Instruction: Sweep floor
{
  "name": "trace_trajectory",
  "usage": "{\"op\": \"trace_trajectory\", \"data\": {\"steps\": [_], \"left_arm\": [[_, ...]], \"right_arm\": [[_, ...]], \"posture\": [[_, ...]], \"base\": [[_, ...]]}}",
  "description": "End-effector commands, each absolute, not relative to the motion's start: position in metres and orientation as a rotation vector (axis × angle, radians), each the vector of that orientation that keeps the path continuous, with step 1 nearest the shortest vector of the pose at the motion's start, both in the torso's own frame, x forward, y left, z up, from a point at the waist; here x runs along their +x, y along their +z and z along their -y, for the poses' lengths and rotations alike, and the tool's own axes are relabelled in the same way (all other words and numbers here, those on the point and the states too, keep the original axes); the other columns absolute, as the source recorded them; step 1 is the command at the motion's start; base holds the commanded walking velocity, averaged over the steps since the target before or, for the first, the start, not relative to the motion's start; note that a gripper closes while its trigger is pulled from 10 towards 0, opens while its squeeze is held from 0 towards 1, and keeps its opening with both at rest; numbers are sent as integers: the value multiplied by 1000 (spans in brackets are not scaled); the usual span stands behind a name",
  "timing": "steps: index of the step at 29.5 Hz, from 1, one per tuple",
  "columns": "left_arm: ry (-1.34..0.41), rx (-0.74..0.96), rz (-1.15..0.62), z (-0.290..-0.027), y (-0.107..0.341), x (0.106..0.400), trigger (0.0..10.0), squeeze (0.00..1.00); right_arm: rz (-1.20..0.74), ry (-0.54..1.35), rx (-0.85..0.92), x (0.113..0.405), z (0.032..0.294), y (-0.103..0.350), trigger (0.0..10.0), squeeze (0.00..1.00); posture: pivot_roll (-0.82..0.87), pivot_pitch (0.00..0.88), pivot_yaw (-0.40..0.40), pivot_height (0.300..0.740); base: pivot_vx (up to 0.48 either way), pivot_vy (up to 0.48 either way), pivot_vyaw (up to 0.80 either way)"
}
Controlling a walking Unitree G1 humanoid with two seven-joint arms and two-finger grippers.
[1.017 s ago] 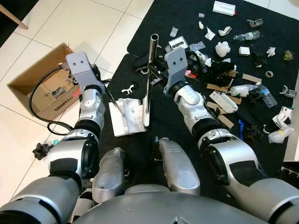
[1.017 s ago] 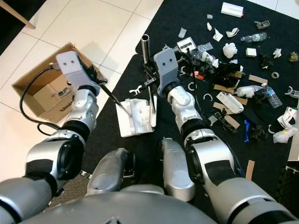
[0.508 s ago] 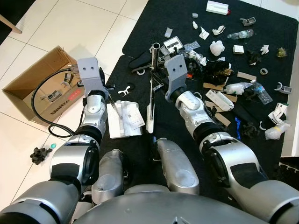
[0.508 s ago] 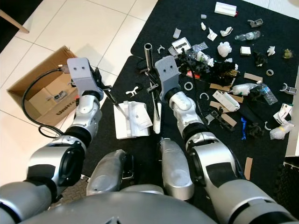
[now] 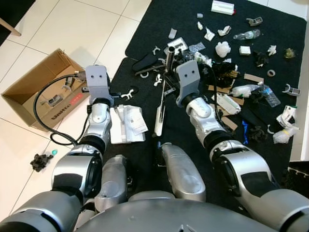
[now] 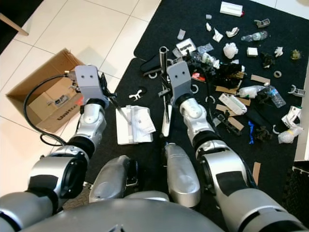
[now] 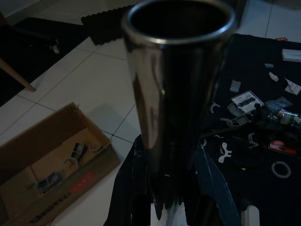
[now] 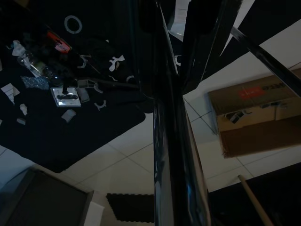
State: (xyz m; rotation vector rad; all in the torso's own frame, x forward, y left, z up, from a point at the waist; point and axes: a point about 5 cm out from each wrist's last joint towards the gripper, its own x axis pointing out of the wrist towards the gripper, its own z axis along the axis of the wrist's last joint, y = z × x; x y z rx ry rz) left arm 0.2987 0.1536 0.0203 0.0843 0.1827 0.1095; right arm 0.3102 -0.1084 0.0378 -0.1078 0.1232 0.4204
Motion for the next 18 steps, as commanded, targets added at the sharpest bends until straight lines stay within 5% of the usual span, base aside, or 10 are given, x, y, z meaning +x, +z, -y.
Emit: {"op": "trace_trajectory", "data": {"steps": [1,18], "left_arm": [[150,170,-281,-174,2,283,10000,0],[138,211,-280,-176,1,282,10000,0]], "right_arm": [[-117,403,-111,307,113,35,10000,0],[-143,496,-193,297,103,25,10000,0]], "posture": [[-11,92,7,740],[-11,71,20,740]], "base": [[0,0,0],[0,0,0]]}}
